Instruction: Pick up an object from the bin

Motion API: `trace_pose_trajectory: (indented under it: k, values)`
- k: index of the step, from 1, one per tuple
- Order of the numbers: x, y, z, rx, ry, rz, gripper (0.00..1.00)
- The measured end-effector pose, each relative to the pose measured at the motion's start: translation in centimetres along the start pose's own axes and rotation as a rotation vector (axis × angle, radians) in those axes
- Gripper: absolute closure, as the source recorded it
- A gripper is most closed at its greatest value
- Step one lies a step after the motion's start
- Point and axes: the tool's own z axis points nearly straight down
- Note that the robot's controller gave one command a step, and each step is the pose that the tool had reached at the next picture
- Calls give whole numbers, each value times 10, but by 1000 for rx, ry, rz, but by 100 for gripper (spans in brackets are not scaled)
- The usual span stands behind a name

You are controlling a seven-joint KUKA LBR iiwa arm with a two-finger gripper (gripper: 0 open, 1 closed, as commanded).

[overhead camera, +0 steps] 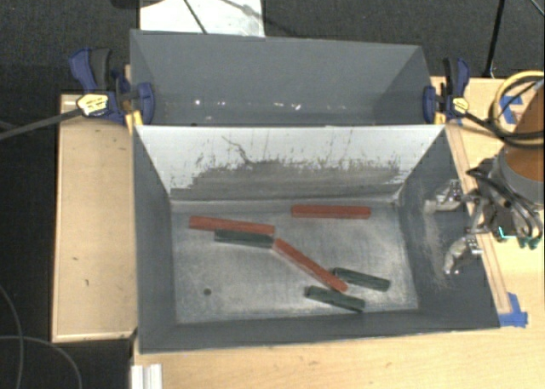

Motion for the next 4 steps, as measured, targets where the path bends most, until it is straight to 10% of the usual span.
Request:
trace_pose_trajectory:
  k: [1,2,3,4]
  values:
    - [-2,0,-4,2,-8,-5,0]
    - [-1,60,50,3,-12,-35,0]
    - [-2,61,117,0,-12,-7,0]
    - [-1,54,149,3,-21,37,100]
